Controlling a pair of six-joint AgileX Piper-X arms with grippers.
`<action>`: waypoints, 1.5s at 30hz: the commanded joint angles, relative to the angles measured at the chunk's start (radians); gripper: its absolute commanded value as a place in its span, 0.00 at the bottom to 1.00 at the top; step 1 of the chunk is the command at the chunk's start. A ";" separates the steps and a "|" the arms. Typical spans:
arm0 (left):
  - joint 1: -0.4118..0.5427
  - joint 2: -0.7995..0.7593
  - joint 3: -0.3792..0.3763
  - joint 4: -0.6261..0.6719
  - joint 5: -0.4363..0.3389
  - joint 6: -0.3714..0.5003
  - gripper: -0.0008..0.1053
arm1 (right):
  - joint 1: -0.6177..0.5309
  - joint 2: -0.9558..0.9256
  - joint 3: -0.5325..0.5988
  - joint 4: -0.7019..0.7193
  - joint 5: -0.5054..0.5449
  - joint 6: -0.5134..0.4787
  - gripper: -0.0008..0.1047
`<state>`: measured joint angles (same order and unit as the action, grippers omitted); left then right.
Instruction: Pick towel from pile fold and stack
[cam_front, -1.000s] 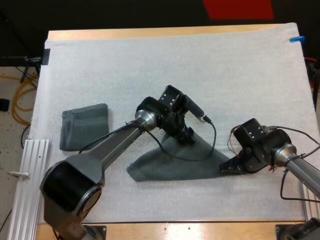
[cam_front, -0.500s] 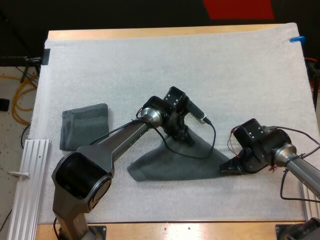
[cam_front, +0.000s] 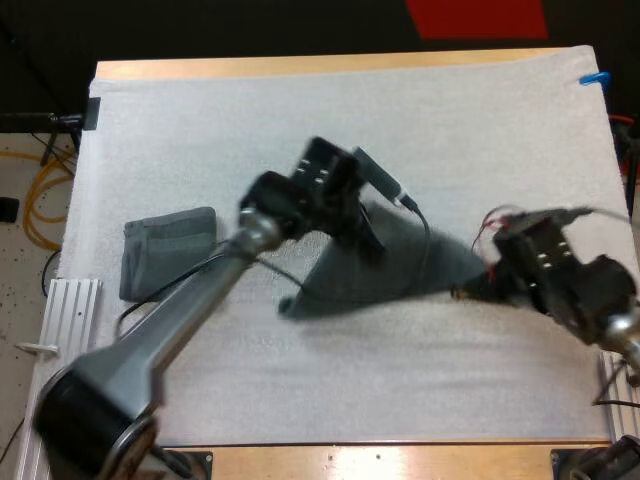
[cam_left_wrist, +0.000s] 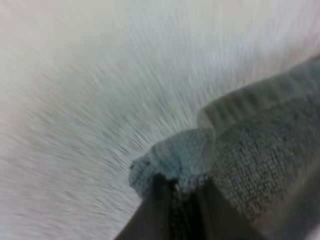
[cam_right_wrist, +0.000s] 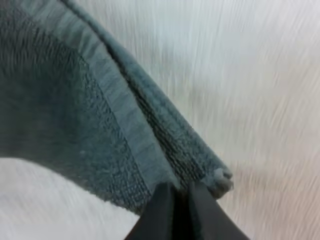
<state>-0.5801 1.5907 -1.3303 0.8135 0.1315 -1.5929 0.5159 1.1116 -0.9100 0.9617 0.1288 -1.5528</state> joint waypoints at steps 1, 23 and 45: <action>0.009 -0.058 -0.008 0.005 0.000 -0.002 0.01 | -0.005 -0.033 -0.050 -0.016 0.039 -0.009 0.01; 0.013 -0.359 0.050 0.273 0.265 -0.034 0.01 | -0.005 -0.115 -0.189 0.178 -0.267 -0.073 0.01; 0.130 -0.336 0.468 -0.465 0.188 -0.258 0.01 | -0.005 0.359 -0.198 -0.238 -0.168 -0.024 0.01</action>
<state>-0.4508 1.2592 -0.8577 0.3804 0.3334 -1.8406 0.5159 1.4767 -1.0974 0.7434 -0.0443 -1.5764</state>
